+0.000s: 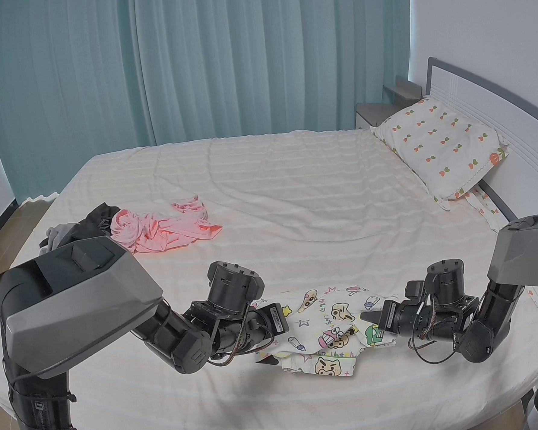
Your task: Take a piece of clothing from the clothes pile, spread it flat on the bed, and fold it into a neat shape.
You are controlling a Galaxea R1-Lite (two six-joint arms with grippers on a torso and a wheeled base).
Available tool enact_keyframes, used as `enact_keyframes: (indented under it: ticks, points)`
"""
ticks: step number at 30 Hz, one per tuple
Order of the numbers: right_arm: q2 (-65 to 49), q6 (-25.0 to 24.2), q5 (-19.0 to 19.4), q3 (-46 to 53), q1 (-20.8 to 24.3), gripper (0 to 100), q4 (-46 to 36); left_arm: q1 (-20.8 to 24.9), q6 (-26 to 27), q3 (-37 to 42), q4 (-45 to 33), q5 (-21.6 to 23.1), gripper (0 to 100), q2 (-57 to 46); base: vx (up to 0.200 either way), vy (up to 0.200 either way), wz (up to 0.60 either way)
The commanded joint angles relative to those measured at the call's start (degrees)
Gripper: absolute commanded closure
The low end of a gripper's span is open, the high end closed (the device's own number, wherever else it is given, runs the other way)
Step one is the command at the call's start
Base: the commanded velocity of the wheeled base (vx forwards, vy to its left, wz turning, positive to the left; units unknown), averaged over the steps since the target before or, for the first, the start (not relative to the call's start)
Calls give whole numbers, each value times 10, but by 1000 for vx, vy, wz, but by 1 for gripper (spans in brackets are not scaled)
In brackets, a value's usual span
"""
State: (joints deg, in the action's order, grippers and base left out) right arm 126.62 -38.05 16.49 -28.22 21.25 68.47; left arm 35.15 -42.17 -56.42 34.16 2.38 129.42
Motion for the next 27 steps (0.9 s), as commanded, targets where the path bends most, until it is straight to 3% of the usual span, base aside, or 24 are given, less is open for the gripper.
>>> enact_keyframes:
  ticks: [1,27]
  points:
    - [4,0,0,1,0,100,0,-1,0,1,0,0,100,-1,0,-200,0]
    - [86,51,-2,18,3,100,0,-2,4,44,4,-5,100,41,0,0,0]
